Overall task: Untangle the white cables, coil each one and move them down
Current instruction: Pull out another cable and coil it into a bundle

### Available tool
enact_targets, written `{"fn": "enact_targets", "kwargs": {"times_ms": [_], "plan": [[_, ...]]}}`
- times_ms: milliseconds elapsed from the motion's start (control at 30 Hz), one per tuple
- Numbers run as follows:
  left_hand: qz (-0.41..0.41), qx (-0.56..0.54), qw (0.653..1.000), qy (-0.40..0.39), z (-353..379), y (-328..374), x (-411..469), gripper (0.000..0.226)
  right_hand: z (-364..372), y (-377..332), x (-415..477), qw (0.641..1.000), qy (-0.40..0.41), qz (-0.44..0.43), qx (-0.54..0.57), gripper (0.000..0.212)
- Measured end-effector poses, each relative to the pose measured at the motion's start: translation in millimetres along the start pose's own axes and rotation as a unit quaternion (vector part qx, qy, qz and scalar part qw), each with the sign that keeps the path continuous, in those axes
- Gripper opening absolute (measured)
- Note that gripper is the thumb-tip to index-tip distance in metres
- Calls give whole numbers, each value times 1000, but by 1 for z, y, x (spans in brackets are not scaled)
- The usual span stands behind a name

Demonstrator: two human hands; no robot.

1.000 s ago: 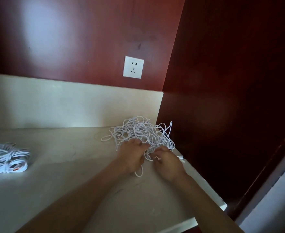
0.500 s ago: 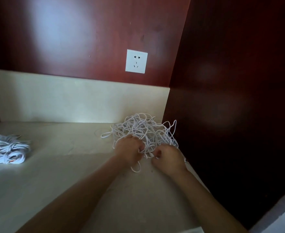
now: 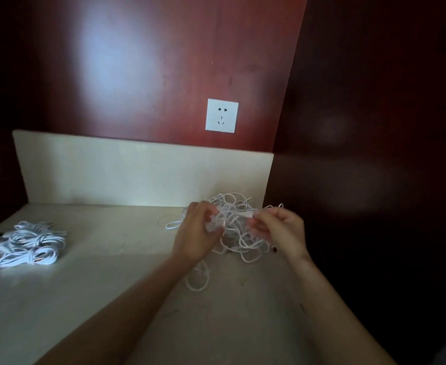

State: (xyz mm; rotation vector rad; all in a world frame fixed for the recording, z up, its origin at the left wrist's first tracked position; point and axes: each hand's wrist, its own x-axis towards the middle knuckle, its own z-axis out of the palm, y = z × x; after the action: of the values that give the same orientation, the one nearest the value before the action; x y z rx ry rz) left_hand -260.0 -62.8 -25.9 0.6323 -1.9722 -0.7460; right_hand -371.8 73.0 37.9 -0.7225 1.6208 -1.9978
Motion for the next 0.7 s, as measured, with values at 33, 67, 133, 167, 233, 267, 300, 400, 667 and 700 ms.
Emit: {"fn": "enact_targets", "kwargs": {"times_ms": [33,67,133,167,233,267,300,400,667,700], "plan": [[3,-39,999,25,-6,7,3,30,4,-7,-2,998,-13,0,54,7],[1,-80,996,46,-14,16,6,25,9,-13,-4,996,-26,-4,91,5],[-10,-146,986,82,-32,34,12,17,23,-21,-6,990,-43,-9,134,6],[-13,-164,983,83,-43,44,16,14,31,-25,-6,988,-47,-11,147,8],[-41,-182,982,26,-64,60,24,25,47,-29,-7,985,-56,-33,160,9],[-68,-186,980,-19,-73,68,28,37,55,-29,-9,985,-66,-54,152,8],[-96,-186,976,-54,-81,73,32,46,62,-28,-12,985,-77,-79,131,8],[-167,-172,967,-84,-100,76,38,39,75,-19,-21,981,-120,-150,37,13],[-196,-120,963,-143,-121,39,20,23,103,10,-20,944,-130,-277,-124,37],[-188,-92,967,-144,-123,37,16,24,110,16,-22,939,-157,-273,-139,45]]}}
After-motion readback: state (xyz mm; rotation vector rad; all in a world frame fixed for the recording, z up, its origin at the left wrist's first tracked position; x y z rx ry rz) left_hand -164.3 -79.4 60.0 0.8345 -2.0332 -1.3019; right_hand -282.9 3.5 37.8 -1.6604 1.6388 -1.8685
